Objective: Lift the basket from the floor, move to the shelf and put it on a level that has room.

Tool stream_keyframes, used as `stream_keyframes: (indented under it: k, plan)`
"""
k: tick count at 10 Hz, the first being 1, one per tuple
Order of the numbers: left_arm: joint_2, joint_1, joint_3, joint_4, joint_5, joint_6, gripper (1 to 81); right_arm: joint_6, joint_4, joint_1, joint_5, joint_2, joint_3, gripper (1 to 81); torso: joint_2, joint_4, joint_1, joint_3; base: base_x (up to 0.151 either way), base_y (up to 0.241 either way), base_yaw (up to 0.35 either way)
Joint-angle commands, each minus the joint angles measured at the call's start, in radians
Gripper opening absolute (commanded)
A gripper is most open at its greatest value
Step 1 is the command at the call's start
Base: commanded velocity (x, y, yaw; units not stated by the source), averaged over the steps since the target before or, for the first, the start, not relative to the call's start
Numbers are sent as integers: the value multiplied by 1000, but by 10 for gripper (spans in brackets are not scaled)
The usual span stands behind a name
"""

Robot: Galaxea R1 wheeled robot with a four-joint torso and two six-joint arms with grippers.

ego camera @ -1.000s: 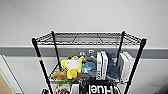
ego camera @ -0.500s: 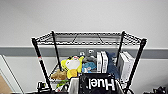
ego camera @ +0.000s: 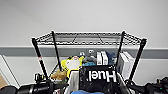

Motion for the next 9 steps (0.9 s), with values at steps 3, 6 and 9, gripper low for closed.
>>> stream_keyframes:
  k: [3,6,9]
  plan:
    - [-23,-273,51,3,66,-132,10,0,147,286,-53,-50,61,10,0,0,0,0,0,0,0]
    - [-41,-408,51,3,114,-225,10,0,208,390,-105,-98,64,10,0,0,0,0,0,0,0]
    - [-81,-497,81,1,134,-288,10,0,277,488,-151,-144,80,10,0,0,0,0,0,0,0]
